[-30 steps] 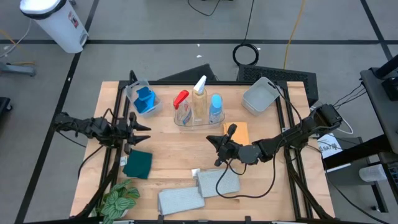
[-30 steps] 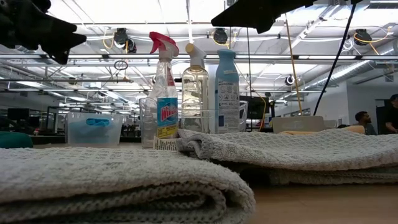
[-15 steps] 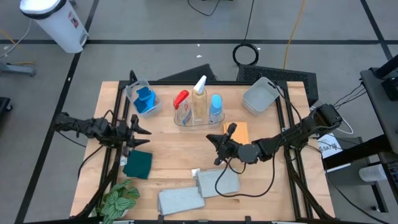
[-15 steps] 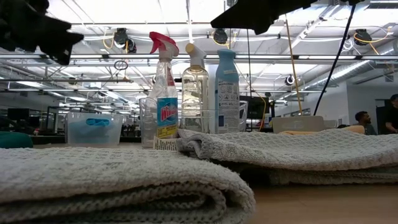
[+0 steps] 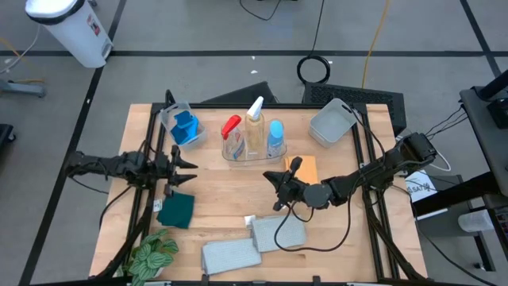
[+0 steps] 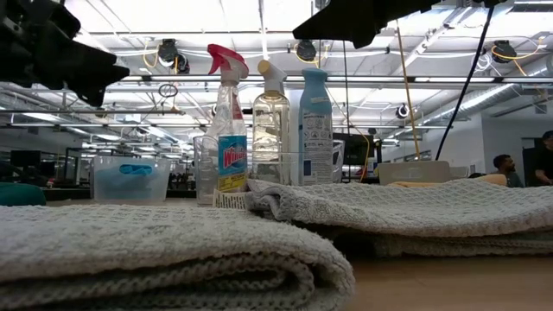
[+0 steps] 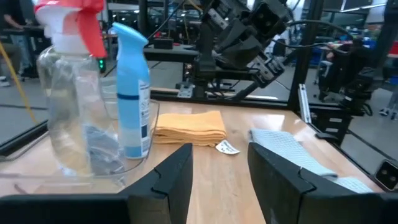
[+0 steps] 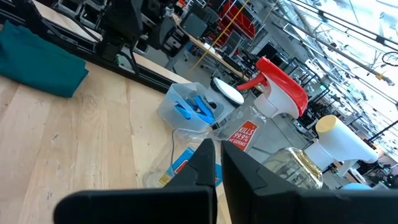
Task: Pick & Place Kitchen Items
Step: Put the yellow microfiber towel into the gray bin
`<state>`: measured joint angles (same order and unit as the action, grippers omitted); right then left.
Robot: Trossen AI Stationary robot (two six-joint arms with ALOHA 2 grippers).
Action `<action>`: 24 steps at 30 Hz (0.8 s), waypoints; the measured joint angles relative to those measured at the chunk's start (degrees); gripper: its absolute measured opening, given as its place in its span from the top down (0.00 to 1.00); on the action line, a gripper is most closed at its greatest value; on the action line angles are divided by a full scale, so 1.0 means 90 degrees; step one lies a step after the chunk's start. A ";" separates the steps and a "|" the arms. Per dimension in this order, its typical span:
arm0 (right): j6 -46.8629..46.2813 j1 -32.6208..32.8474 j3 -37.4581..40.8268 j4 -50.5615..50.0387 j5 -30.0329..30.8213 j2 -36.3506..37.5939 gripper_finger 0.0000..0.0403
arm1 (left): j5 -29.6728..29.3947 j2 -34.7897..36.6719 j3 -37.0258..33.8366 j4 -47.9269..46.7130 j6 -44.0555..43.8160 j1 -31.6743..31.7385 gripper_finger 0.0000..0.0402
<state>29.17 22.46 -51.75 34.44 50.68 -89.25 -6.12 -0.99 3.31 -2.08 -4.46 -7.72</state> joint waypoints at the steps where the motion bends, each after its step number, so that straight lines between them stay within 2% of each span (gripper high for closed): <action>1: 0.0000 0.0000 0.0000 0.0000 0.0000 0.0000 0.99 | 0.0048 0.0000 0.0000 -0.0033 -0.0021 0.0101 0.60; 8: 0.0006 0.0002 0.0000 0.0000 0.0000 0.0000 0.99 | 0.0023 0.0000 0.0000 -0.0066 -0.0189 0.0517 0.60; 24: 0.0046 0.0086 0.0000 -0.0051 0.0015 0.0000 0.99 | 0.0190 0.0000 0.0000 -0.0071 0.0098 0.0415 0.60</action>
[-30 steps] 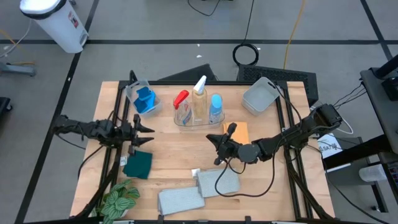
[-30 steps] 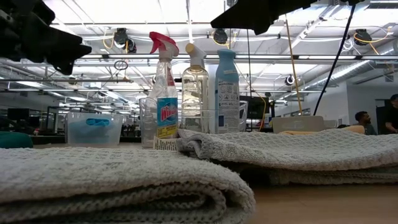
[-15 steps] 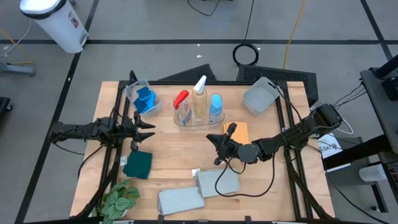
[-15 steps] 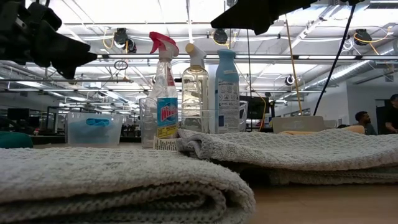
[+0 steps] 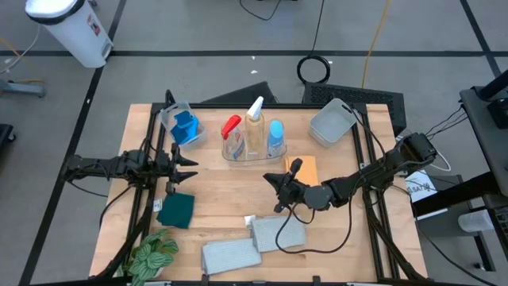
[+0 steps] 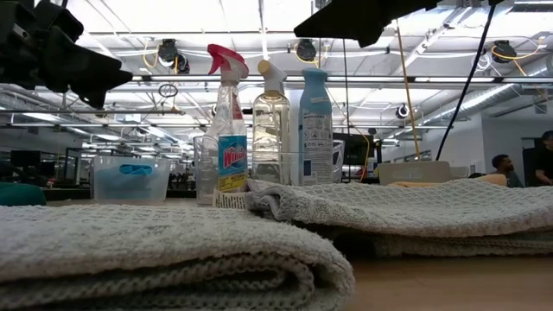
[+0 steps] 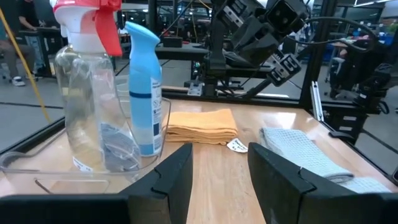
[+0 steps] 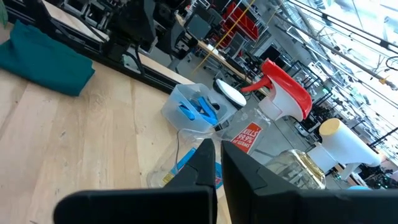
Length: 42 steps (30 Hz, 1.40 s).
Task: Pick & Place Kitchen Items
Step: Put the yellow microfiber towel into the gray bin
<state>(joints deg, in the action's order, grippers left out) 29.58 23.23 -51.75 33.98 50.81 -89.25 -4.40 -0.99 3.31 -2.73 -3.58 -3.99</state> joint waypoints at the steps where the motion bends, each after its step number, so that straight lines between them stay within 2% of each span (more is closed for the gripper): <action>1: 0.0000 0.0013 0.0000 -0.0002 0.0000 0.0000 0.99 | 0.0001 0.0000 -0.0010 -0.0004 -0.0021 0.0000 0.60; 13: -0.0553 0.0014 0.0000 0.0033 -0.0007 0.0000 0.99 | 0.0182 -0.0011 -0.0223 0.0347 0.0028 0.0000 0.60; 19: -0.0189 0.0014 0.0000 0.0050 0.0000 0.0000 0.99 | 0.0165 -0.0012 -0.0233 0.0440 0.0018 0.0000 0.60; 33: -0.0205 0.0049 0.0000 0.0004 0.0191 0.0000 0.99 | 0.0160 -0.0012 -0.0233 0.0433 0.0096 0.0000 0.60; 36: 0.0155 0.0147 0.0000 0.0059 0.0279 0.0000 0.99 | 0.0160 -0.0012 -0.0233 0.0435 0.0028 0.0000 0.60; 39: 0.0911 0.0281 0.0000 0.0385 0.0693 0.0000 0.99 | 0.0160 -0.0012 -0.0233 0.0433 0.0032 0.0000 0.60; 42: 0.1414 0.0316 0.0000 0.0458 0.0712 0.0010 0.99 | 0.0160 -0.0012 -0.0233 0.0433 0.0034 0.0000 0.60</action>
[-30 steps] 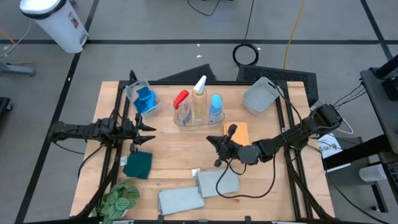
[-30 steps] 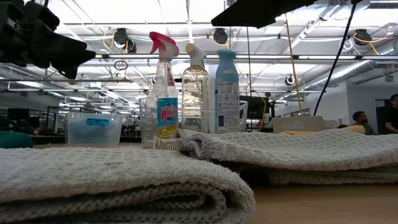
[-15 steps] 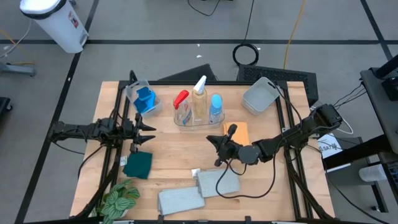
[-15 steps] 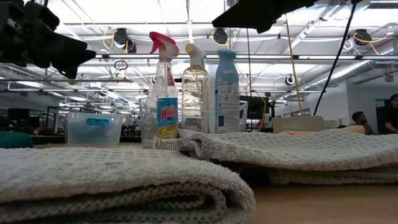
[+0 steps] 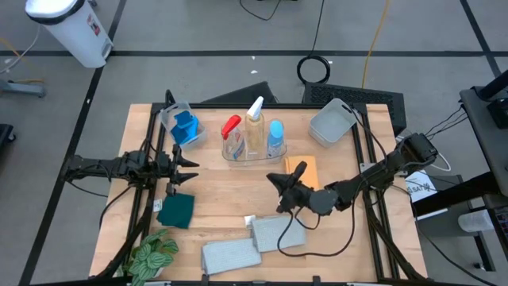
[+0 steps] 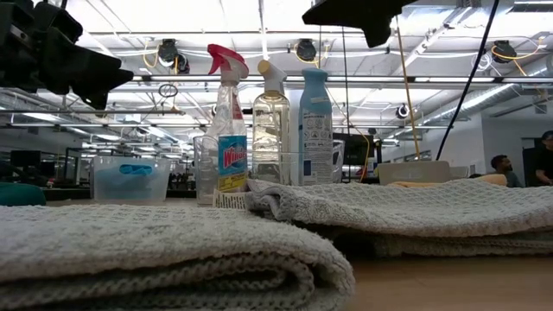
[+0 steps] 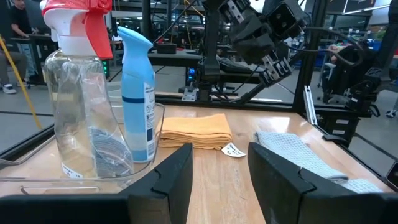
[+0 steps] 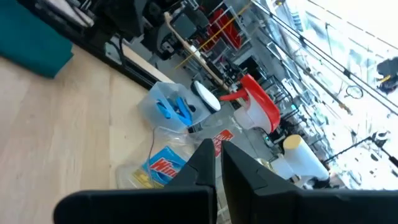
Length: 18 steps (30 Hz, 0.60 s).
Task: Pick & Place Kitchen Items
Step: Put the yellow microfiber towel into the gray bin
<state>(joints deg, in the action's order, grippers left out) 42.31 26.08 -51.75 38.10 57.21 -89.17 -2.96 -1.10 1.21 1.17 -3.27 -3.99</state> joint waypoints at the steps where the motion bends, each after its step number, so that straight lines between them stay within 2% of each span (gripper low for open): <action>1: 0.0050 -0.0001 0.0000 -0.0011 -0.0025 -0.0001 0.99 | 0.0000 0.0000 0.0000 0.0000 0.0001 0.0000 0.60; 14: 0.0353 -0.0051 0.0000 0.0079 0.0068 -0.0005 0.99 | 0.0002 0.0000 0.0000 0.0000 0.0003 0.0000 0.60; 18: -0.0418 -0.0328 0.0016 -0.0058 0.0537 -0.0005 0.99 | 0.0002 0.0000 0.0000 -0.0002 0.0006 0.0000 0.60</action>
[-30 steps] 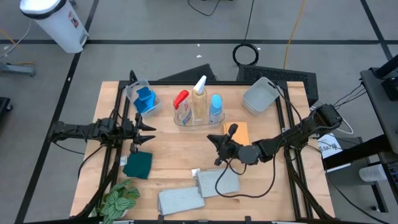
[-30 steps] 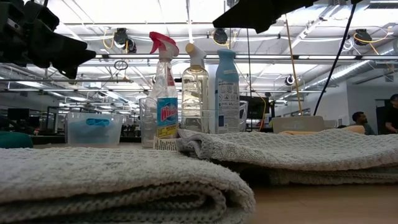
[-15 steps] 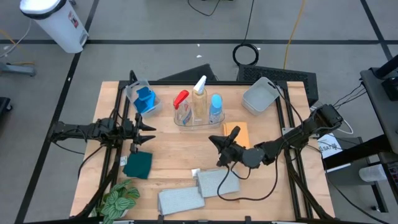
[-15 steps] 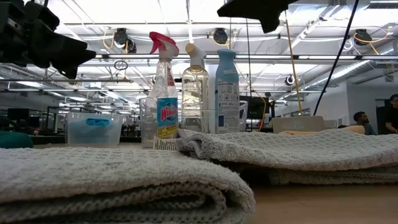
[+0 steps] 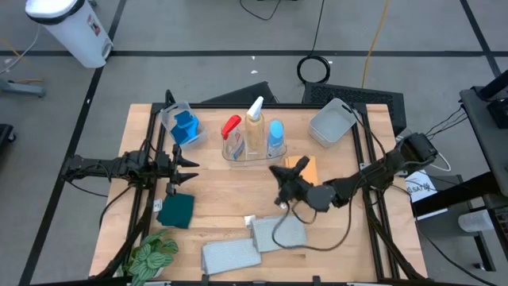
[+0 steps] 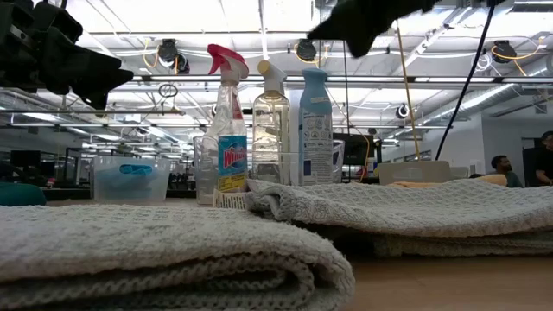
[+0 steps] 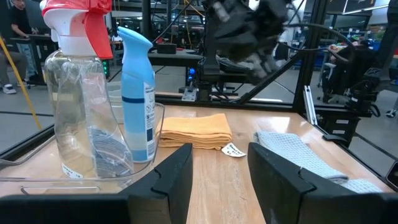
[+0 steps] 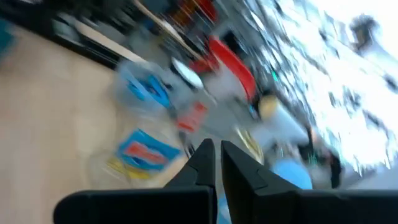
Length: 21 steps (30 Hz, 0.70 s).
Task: Pick & Place Kitchen Items
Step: Put the yellow microfiber towel into the gray bin
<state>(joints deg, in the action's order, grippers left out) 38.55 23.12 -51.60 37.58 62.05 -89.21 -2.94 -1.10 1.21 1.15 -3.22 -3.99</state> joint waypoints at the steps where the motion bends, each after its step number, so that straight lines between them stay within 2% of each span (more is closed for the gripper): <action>1: -0.0287 -0.0131 0.0045 -0.0076 0.0093 0.0000 0.99 | 0.0000 0.0000 0.0000 0.0000 0.0000 0.0000 0.60; 4: -0.1264 -0.0536 0.0276 -0.0769 -0.0181 0.0128 0.97 | 0.0000 0.0000 0.0000 0.0000 0.0000 0.0000 0.60; 8: -0.3526 -0.1276 0.0317 -0.2618 -0.2005 0.0558 0.87 | 0.0000 0.0000 0.0000 0.0002 -0.0002 0.0000 0.60; 11: -0.4448 -0.1817 0.0322 -0.3596 -0.3230 0.0939 0.75 | -0.0001 -0.0001 0.0000 0.0006 -0.0001 0.0000 0.60; 14: -0.4650 -0.2205 0.0322 -0.4456 -0.4005 0.1345 0.62 | -0.0001 0.0000 0.0000 0.0009 0.0000 0.0000 0.60; 17: -0.4421 -0.2612 0.0317 -0.5330 -0.4611 0.1682 0.50 | -0.0002 -0.0001 0.0000 0.0017 0.0000 0.0000 0.60; 21: -0.4125 -0.3249 0.0317 -0.6339 -0.5774 0.1924 0.39 | -0.0003 0.0000 0.0000 0.0026 -0.0002 0.0000 0.60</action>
<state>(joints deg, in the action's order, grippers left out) 1.42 -6.12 -48.75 -19.47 10.08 -71.89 -2.96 -1.10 1.21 1.39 -3.25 -3.99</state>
